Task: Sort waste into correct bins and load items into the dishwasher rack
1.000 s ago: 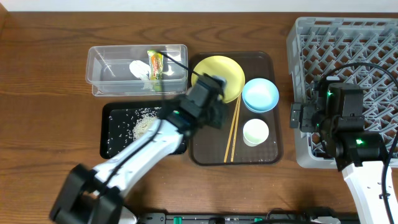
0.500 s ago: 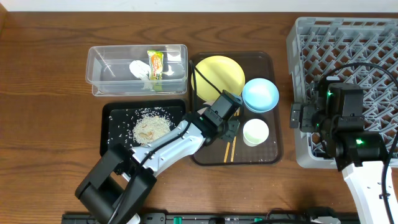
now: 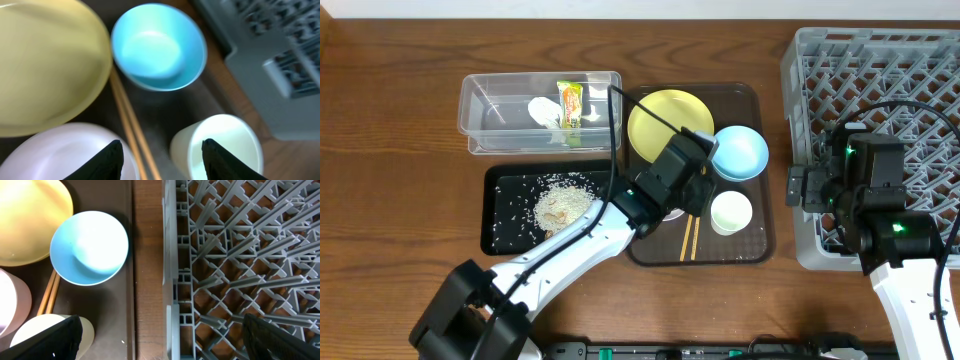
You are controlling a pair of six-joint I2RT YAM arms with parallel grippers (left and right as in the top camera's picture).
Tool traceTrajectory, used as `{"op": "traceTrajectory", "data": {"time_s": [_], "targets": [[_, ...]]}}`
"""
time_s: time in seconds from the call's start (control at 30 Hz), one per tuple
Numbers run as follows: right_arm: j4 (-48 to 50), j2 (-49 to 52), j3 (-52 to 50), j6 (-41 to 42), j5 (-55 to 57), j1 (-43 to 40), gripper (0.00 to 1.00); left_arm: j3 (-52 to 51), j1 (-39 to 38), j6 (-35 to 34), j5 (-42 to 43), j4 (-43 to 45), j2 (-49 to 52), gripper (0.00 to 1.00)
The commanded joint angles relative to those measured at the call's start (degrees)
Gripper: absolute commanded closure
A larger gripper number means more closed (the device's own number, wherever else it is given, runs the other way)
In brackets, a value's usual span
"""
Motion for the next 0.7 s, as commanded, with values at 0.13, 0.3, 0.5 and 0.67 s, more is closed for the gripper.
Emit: {"op": "traceTrajectory", "data": {"time_s": [0.13,0.3,0.5,0.67], "targets": [[-0.1,-0.2,1.2,0.5,0.5,-0.5,0.01,0.6,-1.6,-1.6,3.0,-0.5,4.0,0.46],[-0.1,-0.2,1.2,0.5,0.5,-0.5,0.01,0.5,-3.1,-2.7,3.7,-0.5,8.0,0.49],[-0.2,-0.2,1.2,0.5,0.5,-0.5,0.01,0.5,-3.5,-2.7,4.1,-0.8,10.1,0.73],[-0.2,-0.2,1.2,0.5,0.5,-0.5,0.01,0.7,-2.7,-2.8,4.5,-0.7,8.3,0.79]]}}
